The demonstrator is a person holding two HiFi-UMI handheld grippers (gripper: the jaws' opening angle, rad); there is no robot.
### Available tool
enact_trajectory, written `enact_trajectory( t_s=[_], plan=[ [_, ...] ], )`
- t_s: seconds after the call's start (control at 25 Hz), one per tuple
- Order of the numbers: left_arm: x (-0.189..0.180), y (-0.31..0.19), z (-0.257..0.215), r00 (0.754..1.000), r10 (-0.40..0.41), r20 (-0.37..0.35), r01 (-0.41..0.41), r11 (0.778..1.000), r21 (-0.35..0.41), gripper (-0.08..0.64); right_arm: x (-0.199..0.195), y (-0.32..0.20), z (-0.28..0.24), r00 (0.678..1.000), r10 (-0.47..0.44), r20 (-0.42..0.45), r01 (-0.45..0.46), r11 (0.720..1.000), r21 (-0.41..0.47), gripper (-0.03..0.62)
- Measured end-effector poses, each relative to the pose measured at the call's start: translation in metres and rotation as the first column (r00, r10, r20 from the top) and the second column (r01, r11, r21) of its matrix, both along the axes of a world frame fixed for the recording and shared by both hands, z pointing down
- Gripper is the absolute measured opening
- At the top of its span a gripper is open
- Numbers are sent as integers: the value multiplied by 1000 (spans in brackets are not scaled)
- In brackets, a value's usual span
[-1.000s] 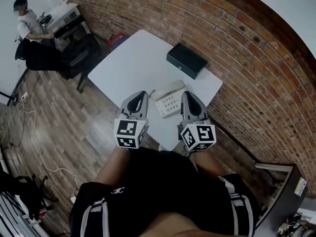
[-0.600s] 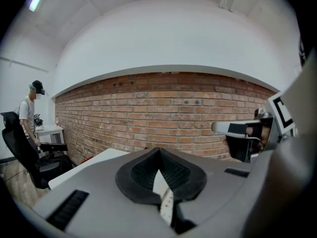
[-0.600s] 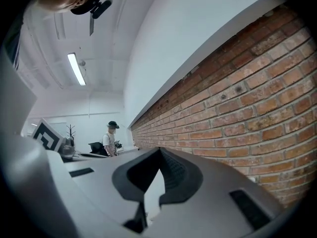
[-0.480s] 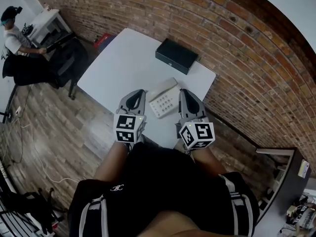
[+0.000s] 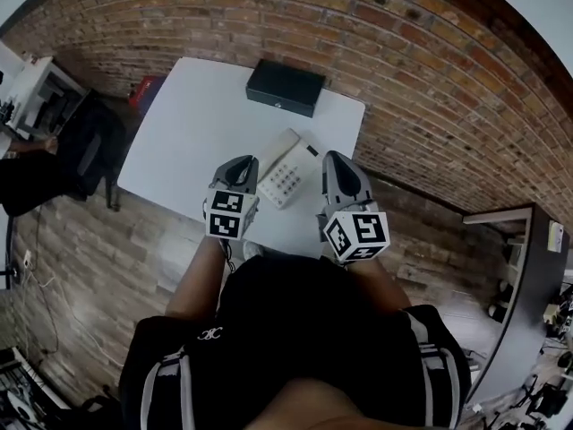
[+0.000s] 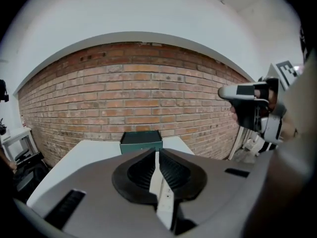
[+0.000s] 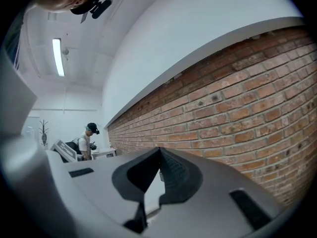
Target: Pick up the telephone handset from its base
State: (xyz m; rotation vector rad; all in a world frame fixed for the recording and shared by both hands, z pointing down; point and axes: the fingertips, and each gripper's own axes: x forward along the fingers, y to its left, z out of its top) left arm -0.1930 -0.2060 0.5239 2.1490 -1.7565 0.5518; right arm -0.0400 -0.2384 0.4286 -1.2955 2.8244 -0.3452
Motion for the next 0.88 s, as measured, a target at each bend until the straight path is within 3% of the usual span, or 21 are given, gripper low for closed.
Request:
enact_trajectory(
  t_s=[0.16, 0.28, 0.4, 0.6, 0.88],
  plan=[
    [-1, -17, 18, 998, 61, -9, -62, 998, -33, 47, 13, -5, 3, 997, 80, -6, -80, 997, -9, -3],
    [4, -31, 34, 992, 123, -4, -123, 990, -68, 141, 23, -7, 5, 992, 128, -18, -128, 992, -13, -3],
    [9, -42, 56, 986, 168, 5, -166, 979, -117, 144, 33, -7, 7, 984, 174, -24, -175, 984, -17, -3],
    [16, -52, 100, 967, 253, 27, -240, 941, -238, 183, 48, -7, 11, 971, 236, -36, -237, 971, -26, -3],
    [11, -63, 146, 955, 295, 45, -260, 898, -356, 192, 56, -7, 16, 958, 282, -54, -284, 958, -35, -3]
  ],
)
